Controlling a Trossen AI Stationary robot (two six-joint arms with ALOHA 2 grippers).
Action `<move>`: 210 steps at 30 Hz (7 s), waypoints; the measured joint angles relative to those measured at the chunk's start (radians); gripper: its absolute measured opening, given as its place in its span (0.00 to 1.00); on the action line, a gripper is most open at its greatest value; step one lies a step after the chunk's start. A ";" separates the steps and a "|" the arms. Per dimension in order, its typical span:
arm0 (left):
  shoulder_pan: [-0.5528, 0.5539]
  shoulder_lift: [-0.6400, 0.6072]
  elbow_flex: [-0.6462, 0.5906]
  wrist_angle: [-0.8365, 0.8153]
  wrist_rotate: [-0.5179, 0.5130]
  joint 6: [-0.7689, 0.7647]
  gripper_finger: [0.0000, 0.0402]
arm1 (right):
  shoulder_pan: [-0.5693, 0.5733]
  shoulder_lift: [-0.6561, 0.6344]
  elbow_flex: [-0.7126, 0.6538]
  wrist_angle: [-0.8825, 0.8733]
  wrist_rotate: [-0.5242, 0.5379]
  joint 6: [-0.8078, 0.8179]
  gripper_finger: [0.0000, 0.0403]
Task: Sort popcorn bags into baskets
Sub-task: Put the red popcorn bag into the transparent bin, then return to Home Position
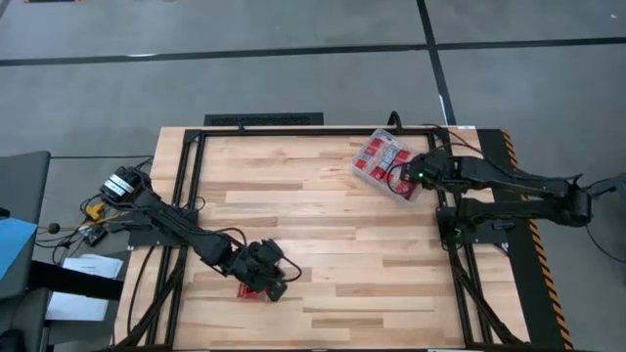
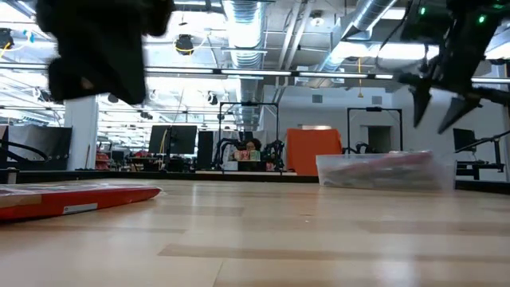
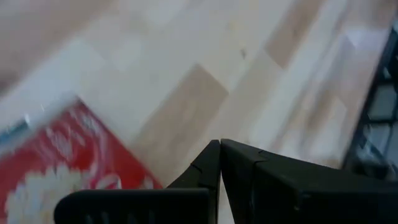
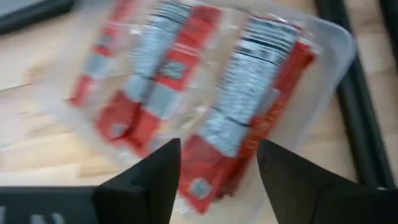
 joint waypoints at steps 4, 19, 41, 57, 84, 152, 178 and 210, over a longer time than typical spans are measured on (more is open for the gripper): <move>-0.064 -0.079 0.001 -0.077 0.063 -0.056 0.00 | 0.066 -0.027 0.056 0.036 -0.002 -0.047 0.61; -0.429 0.022 0.000 -0.521 -0.204 -0.828 0.00 | 0.558 0.247 0.080 0.398 0.093 0.098 0.51; -0.165 0.304 0.005 0.019 -0.144 -0.419 0.00 | 0.773 0.968 0.136 1.456 -0.030 0.183 0.66; -0.067 0.320 0.001 0.118 -0.089 -0.262 0.00 | 0.742 1.220 0.465 1.261 -0.229 0.033 0.66; 0.022 -0.256 0.000 0.050 -0.402 -0.069 0.00 | 0.374 0.785 0.480 0.752 -0.256 -0.385 0.01; 0.898 -0.770 -0.001 -0.137 0.100 0.710 0.00 | -0.154 0.562 0.480 -0.062 -0.010 -0.357 0.61; 0.944 -0.730 -0.202 0.441 0.720 0.783 0.00 | 0.363 -0.561 0.271 0.533 -0.180 -1.144 0.56; 0.764 -0.732 -0.935 1.095 0.493 0.608 0.00 | 0.292 -0.830 -0.645 1.034 -0.241 -1.013 0.56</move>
